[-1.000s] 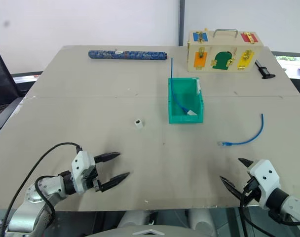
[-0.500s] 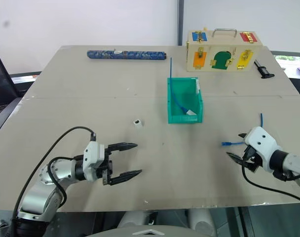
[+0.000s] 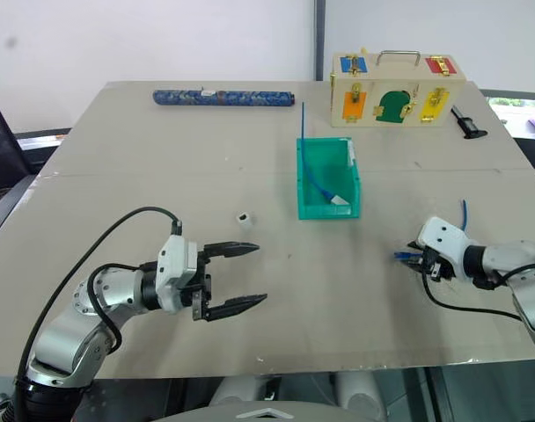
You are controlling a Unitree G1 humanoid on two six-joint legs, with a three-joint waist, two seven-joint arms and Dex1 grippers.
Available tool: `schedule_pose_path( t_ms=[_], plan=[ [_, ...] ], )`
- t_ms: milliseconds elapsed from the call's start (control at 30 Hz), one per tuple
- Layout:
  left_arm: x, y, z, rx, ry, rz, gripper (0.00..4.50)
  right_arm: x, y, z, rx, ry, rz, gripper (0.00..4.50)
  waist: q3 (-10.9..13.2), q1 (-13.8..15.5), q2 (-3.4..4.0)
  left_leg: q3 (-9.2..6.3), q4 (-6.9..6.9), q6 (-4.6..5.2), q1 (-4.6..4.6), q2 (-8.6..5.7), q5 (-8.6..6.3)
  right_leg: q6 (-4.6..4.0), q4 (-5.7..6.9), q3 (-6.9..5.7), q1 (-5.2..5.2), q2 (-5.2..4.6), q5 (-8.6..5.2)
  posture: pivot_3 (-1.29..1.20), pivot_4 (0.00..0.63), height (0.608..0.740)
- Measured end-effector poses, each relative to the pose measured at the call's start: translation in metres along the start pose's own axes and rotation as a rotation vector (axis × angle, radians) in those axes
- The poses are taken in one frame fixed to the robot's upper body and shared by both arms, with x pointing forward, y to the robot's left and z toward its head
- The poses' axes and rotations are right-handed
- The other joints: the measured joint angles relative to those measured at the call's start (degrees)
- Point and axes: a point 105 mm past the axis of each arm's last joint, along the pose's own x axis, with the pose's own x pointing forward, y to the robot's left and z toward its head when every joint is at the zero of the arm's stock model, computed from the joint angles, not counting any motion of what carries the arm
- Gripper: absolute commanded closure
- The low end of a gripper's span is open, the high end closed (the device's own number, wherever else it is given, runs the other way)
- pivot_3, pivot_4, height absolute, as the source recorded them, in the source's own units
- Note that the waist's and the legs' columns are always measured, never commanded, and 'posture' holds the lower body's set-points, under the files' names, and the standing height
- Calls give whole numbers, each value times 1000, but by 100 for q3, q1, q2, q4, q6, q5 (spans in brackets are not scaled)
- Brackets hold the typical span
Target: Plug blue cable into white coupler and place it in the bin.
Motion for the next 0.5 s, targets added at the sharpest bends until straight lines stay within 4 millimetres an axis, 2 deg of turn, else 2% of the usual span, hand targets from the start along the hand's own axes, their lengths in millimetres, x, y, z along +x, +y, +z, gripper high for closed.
schedule_pose_path(
  t_ms=[200,367,500],
  plan=[
    [-1,4,-3,-2,12,39,0,7,10,12,-13,-19,67,4452,0,-12,1,-5,-1,0,1,3,0,2,0,1,-1,2,2,0,150,740],
    [-9,9,-23,-32,58,101,0,40,54,54,-83,-85,245,4452,2,-22,5,-15,-3,-1,3,9,0,-3,2,2,-4,10,4,0,150,740],
    [-15,16,-39,2,130,130,0,68,71,88,-173,-107,311,4452,1,-4,4,-13,1,-2,0,6,1,-7,1,-4,-5,9,3,0,150,740]
  ],
)
